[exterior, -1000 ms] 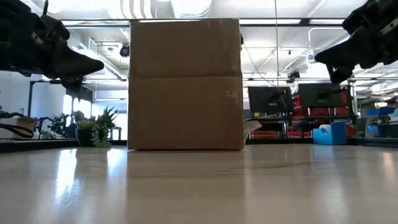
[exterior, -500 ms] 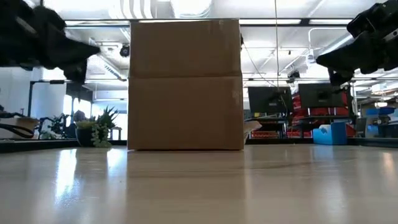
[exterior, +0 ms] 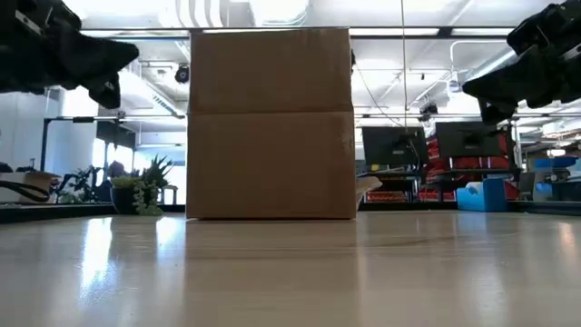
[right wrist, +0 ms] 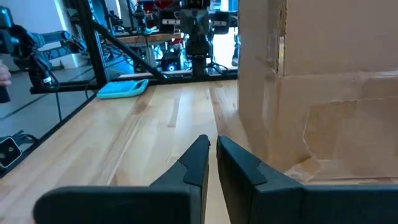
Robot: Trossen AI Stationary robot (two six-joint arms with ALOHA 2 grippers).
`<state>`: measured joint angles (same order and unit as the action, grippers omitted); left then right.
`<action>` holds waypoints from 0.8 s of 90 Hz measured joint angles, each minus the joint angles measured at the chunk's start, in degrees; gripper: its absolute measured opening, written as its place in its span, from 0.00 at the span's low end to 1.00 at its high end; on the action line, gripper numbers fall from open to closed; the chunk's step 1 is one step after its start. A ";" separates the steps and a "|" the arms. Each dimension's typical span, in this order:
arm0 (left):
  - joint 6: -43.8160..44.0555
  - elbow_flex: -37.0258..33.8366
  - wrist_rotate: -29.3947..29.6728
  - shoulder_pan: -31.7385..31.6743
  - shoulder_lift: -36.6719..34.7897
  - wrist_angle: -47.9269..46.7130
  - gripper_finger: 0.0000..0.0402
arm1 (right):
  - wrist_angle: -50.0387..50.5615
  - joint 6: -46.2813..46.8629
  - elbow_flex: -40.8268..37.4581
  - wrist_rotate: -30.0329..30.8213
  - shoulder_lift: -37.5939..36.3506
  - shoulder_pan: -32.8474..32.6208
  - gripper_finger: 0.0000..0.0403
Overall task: Wrap mug
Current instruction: Return to home position
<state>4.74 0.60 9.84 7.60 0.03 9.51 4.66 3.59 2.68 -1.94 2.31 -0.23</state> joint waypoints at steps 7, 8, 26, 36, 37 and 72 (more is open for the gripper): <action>0.14 0.00 1.43 0.00 0.18 0.28 0.02 | -0.01 -0.08 0.00 -0.02 1.21 0.00 0.05; 0.12 0.00 1.48 0.00 0.21 0.38 0.02 | 0.01 -0.13 0.00 -0.02 1.44 0.00 0.05; -0.89 0.35 1.69 -0.04 1.16 0.57 0.02 | 0.02 -0.17 0.00 -0.03 5.65 0.00 0.05; -0.54 0.35 1.69 -0.04 1.01 0.66 0.02 | 0.02 -0.17 0.00 -0.08 6.95 0.00 0.05; -0.35 0.35 1.69 -0.04 0.99 0.68 0.02 | 0.02 -0.17 -0.01 -0.09 6.97 0.00 0.05; 1.56 0.39 0.22 -0.12 0.46 1.10 0.02 | -0.54 0.26 -0.07 -2.99 5.21 0.00 0.05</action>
<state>6.31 0.99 10.07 7.48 0.49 10.61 4.12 3.86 2.61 -4.93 7.53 -0.23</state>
